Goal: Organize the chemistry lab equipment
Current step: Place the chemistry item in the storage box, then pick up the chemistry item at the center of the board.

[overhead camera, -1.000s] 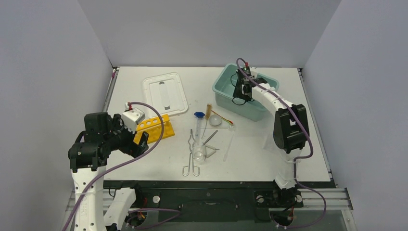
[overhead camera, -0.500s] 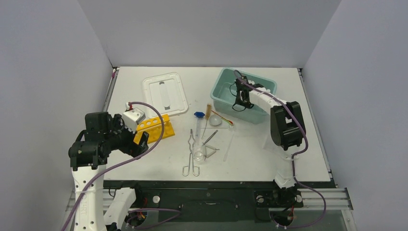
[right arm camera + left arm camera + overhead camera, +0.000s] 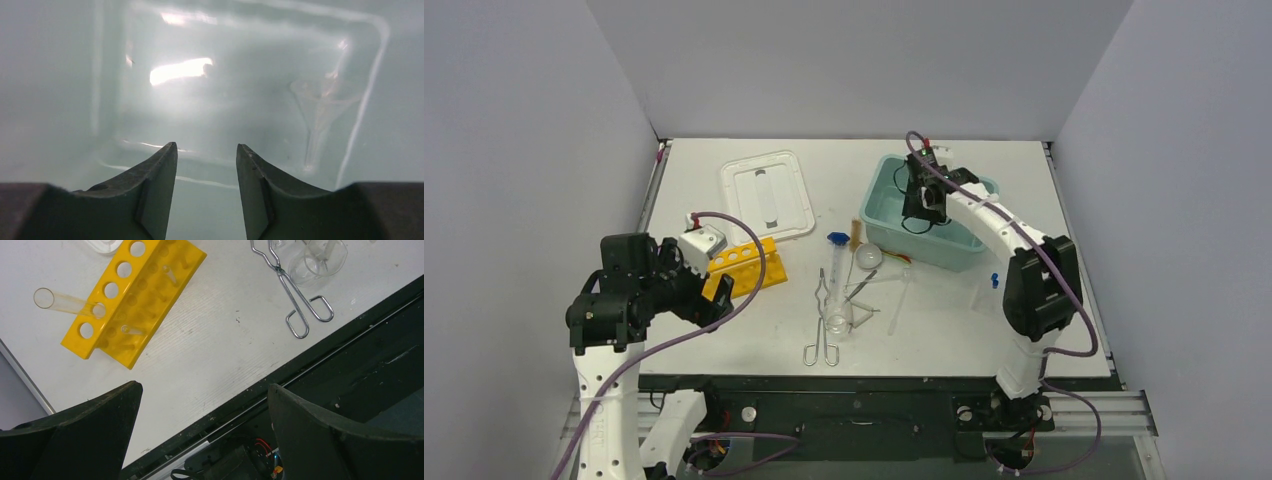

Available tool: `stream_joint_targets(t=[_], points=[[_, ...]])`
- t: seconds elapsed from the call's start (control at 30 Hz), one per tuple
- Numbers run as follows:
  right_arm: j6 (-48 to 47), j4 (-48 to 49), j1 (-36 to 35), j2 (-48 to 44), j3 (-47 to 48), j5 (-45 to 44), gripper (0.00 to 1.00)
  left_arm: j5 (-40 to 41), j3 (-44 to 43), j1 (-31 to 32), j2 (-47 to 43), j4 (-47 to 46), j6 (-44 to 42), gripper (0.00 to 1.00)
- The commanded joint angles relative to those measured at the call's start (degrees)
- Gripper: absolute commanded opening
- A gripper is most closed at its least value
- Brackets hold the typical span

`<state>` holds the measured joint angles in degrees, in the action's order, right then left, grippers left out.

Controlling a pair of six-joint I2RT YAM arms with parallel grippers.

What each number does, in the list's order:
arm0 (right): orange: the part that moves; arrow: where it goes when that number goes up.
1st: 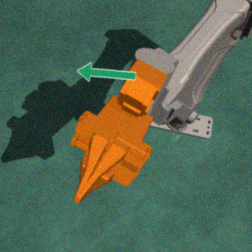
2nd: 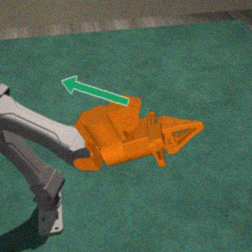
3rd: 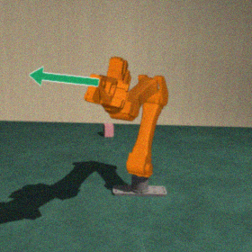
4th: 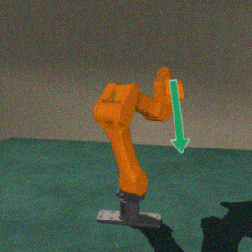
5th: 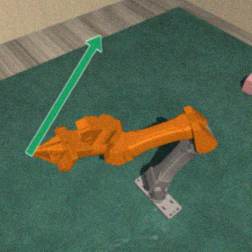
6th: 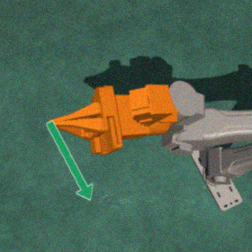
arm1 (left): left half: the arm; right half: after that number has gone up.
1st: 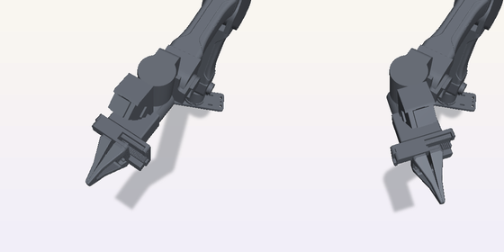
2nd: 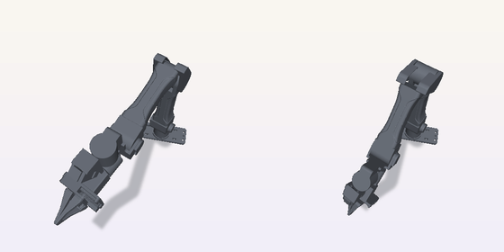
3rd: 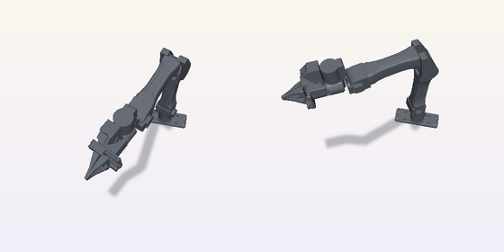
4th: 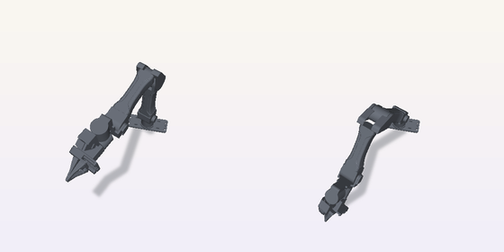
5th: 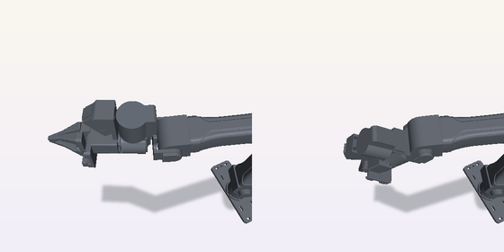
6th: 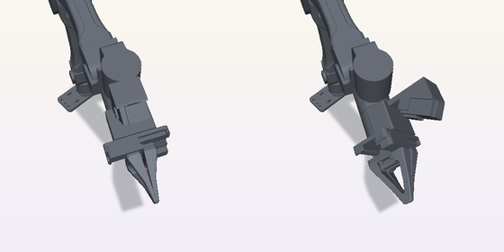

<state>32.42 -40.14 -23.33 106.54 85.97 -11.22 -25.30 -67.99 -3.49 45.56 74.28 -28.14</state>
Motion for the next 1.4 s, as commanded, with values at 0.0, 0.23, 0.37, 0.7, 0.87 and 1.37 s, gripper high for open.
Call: stream_joint_targets(t=[0.0, 0.23, 0.37, 0.7, 0.87, 1.37], points=[[1.1, -1.3, -2.7, -10.3, 6.7, -9.6, 0.44, 0.0, -2.6, -0.1, -0.5, 0.1, 0.1, 0.96], [3.0, 2.1, -16.9, -16.1, 2.4, -8.7, 0.43, 1.3, -2.0, -0.2, 0.4, -1.3, 2.4, 0.97], [5.0, 6.5, -25.7, -12.1, -0.8, -4.3, 0.40, 2.2, -2.0, -0.2, 1.0, -2.1, 3.4, 0.97], [6.6, 12.2, -33.9, 3.0, 1.4, 2.2, 0.37, 3.8, -1.5, -0.2, 0.2, -1.8, 2.8, 0.97], [6.6, 13.6, -33.8, 8.0, 2.6, 1.8, 0.40, 3.3, -1.1, -0.2, 0.2, -1.8, 2.7, 0.97], [6.5, 13.2, -31.0, 14.4, 4.8, -1.8, 0.42, 2.3, 0.8, -0.2, 0.5, -2.3, 1.5, 0.97]])
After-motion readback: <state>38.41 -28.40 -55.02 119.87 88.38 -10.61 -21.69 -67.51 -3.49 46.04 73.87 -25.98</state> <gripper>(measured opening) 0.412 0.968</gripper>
